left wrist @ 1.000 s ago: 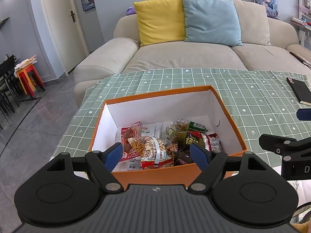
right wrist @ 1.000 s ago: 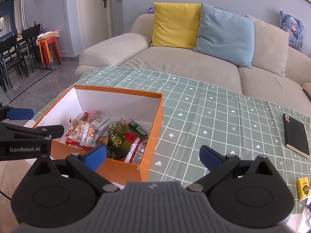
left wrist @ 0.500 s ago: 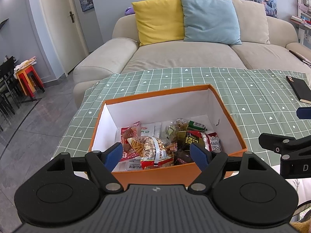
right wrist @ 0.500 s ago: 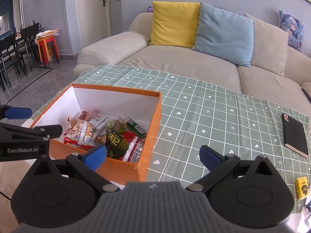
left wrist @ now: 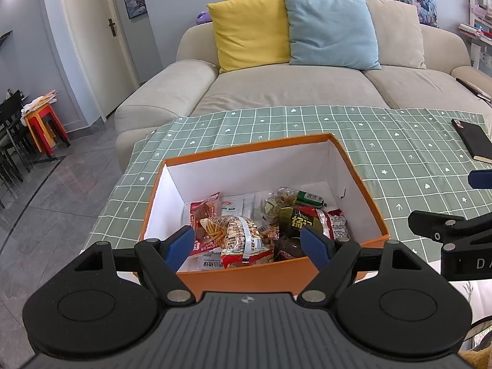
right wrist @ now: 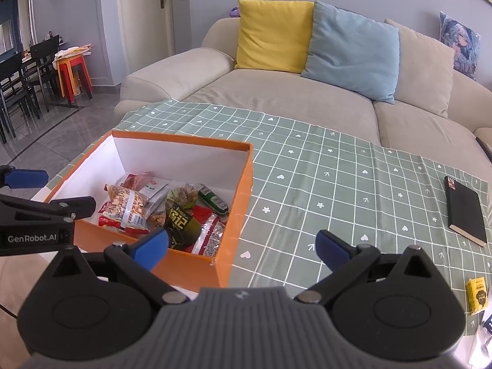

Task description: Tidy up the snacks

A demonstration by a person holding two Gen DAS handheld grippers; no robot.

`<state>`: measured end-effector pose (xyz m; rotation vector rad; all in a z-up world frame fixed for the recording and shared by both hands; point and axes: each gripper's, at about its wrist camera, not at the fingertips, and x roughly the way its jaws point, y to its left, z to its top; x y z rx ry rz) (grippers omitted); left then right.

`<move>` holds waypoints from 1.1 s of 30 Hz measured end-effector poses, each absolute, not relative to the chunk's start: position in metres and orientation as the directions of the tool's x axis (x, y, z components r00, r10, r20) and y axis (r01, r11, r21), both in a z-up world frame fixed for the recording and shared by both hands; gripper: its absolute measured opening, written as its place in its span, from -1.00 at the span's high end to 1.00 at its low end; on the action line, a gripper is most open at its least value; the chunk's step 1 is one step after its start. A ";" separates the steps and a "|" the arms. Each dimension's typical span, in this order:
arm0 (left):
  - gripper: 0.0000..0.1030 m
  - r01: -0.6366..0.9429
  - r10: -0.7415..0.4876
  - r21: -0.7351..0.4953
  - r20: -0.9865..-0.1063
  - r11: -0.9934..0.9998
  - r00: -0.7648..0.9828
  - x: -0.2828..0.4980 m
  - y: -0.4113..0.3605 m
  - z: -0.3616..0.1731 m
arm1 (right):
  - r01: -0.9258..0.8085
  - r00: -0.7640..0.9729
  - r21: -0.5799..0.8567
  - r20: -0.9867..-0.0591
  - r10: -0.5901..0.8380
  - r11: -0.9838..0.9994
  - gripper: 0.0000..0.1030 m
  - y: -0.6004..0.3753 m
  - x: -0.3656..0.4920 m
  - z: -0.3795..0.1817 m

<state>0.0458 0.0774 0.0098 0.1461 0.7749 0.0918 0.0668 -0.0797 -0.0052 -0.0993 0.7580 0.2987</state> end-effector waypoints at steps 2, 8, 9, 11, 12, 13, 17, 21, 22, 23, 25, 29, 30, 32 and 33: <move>-0.79 -0.027 0.136 0.166 -0.691 0.986 0.710 0.046 0.078 0.010 | -0.302 0.686 0.018 -0.690 0.231 0.953 -0.92 -0.080 0.067 -0.005; -0.79 -0.017 0.141 0.184 -0.686 0.983 0.714 0.047 0.075 0.009 | -0.300 0.686 0.018 -0.691 0.229 0.954 -0.92 -0.080 0.067 -0.005; -0.79 -0.013 0.139 0.185 -0.687 0.983 0.714 0.047 0.075 0.009 | -0.299 0.686 0.018 -0.691 0.228 0.954 -0.92 -0.081 0.067 -0.005; -0.79 -0.008 0.136 0.185 -0.687 0.983 0.714 0.047 0.075 0.008 | -0.296 0.686 0.019 -0.692 0.226 0.955 -0.92 -0.081 0.068 -0.005; -0.79 -0.007 0.135 0.185 -0.687 0.983 0.714 0.046 0.075 0.008 | -0.295 0.686 0.019 -0.692 0.226 0.955 -0.92 -0.081 0.068 -0.006; -0.79 -0.007 0.135 0.186 -0.687 0.983 0.714 0.046 0.074 0.008 | -0.295 0.686 0.019 -0.692 0.226 0.955 -0.92 -0.081 0.068 -0.006; -0.79 -0.009 0.140 0.191 -0.682 0.981 0.718 0.046 0.074 0.009 | -0.296 0.685 0.020 -0.692 0.227 0.955 -0.92 -0.081 0.068 -0.006; -0.79 -0.015 0.149 0.200 -0.676 0.980 0.722 0.045 0.075 0.009 | -0.295 0.685 0.019 -0.693 0.225 0.955 -0.92 -0.081 0.067 -0.006; -0.78 -0.015 0.149 0.200 -0.676 0.980 0.722 0.045 0.075 0.009 | -0.295 0.685 0.019 -0.693 0.225 0.955 -0.92 -0.081 0.067 -0.006; -0.79 -0.015 0.148 0.198 -0.676 0.980 0.722 0.045 0.075 0.009 | -0.295 0.685 0.019 -0.693 0.225 0.955 -0.92 -0.081 0.067 -0.006; -0.79 -0.015 0.147 0.197 -0.676 0.980 0.723 0.045 0.075 0.010 | -0.294 0.685 0.018 -0.693 0.224 0.956 -0.92 -0.081 0.067 -0.007; -0.78 -0.014 0.147 0.199 -0.673 0.980 0.725 0.045 0.075 0.010 | -0.293 0.683 0.020 -0.695 0.224 0.956 -0.92 -0.081 0.066 -0.008; -0.78 -0.014 0.147 0.199 -0.674 0.980 0.724 0.045 0.075 0.010 | -0.293 0.683 0.020 -0.695 0.224 0.956 -0.92 -0.082 0.066 -0.008; -0.78 -0.012 0.146 0.198 -0.674 0.980 0.724 0.045 0.075 0.010 | -0.291 0.681 0.022 -0.697 0.223 0.957 -0.92 -0.080 0.067 -0.010; -0.78 -0.013 0.146 0.198 -0.674 0.980 0.724 0.045 0.075 0.010 | -0.290 0.680 0.022 -0.698 0.222 0.957 -0.92 -0.080 0.067 -0.010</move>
